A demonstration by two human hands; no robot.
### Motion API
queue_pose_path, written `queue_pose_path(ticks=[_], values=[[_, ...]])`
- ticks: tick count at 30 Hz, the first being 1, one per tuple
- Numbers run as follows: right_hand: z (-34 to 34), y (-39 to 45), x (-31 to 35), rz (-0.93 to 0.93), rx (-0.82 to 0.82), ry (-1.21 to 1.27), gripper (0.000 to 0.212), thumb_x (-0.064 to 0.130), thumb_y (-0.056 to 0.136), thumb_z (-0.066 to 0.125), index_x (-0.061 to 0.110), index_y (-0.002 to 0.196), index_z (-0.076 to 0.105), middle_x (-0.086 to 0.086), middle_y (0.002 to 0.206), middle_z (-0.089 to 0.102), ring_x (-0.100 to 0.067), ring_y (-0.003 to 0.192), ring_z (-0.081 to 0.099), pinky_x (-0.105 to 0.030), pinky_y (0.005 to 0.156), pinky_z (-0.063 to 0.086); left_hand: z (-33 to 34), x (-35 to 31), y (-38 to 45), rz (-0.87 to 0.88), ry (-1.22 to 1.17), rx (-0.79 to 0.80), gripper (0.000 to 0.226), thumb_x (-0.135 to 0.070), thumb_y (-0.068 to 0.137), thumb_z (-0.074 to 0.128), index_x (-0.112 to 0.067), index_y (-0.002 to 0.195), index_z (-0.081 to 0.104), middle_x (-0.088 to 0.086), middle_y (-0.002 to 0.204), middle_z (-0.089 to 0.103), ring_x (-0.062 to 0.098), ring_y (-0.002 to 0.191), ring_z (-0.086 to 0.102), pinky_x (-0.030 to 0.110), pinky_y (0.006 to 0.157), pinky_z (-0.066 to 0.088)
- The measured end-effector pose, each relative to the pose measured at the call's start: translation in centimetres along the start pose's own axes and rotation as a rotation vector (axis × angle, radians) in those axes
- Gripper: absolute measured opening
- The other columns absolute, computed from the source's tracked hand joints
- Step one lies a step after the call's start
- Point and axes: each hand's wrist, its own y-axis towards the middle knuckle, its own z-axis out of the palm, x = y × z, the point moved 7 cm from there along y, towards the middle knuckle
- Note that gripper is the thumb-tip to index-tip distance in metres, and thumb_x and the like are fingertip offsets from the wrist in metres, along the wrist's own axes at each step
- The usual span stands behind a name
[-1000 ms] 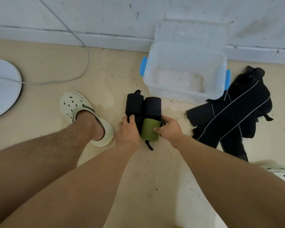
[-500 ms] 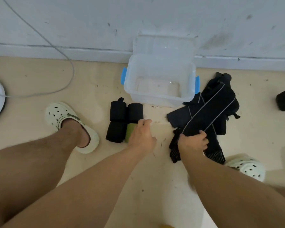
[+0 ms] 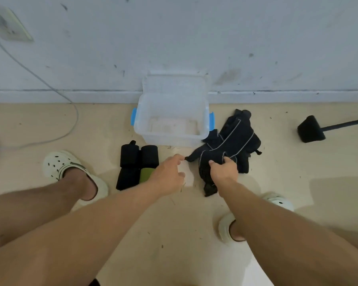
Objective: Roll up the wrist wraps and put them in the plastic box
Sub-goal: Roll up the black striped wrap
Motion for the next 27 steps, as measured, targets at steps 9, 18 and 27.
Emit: queue_pose_path(ticks=[9,18,27], values=[[-13.1,-3.0,9.7,-0.316,-0.137,-0.455,0.025,0.032,0.104,0.054,0.025,0.111,0.077,-0.004,0.102,0.070,-0.026,0.086,0.065,-0.044,0.086,0.059,-8.8,-10.3,-5.0,0.171,0.149,0.017,0.049,-0.030,0.099,0.069,-0.025,0.145,0.051,-0.004,0.147,0.054,0.017,0.133,0.053,0.026,0.100,0.039],[-15.7,-13.0,20.0,-0.569,0.172,-0.182,0.019,0.035,0.103,0.063,0.020,0.098,0.072,-0.004,0.083,0.071,-0.018,0.064,0.063,-0.026,0.052,0.050,-13.5,-13.0,-11.4,0.376,-0.023,-0.186,0.087,-0.026,0.086,0.085,-0.037,0.156,0.035,-0.012,0.152,0.050,0.008,0.141,0.046,0.033,0.116,0.040],[-11.8,-18.4,20.7,-0.424,0.708,0.041,0.027,0.032,0.100,0.065,0.008,0.105,0.075,-0.007,0.093,0.076,-0.018,0.082,0.071,-0.027,0.072,0.059,-12.4,-13.9,-12.1,0.458,-0.263,-0.167,0.035,-0.024,0.096,0.073,-0.028,0.131,0.066,-0.011,0.124,0.072,0.004,0.119,0.064,0.027,0.104,0.048]])
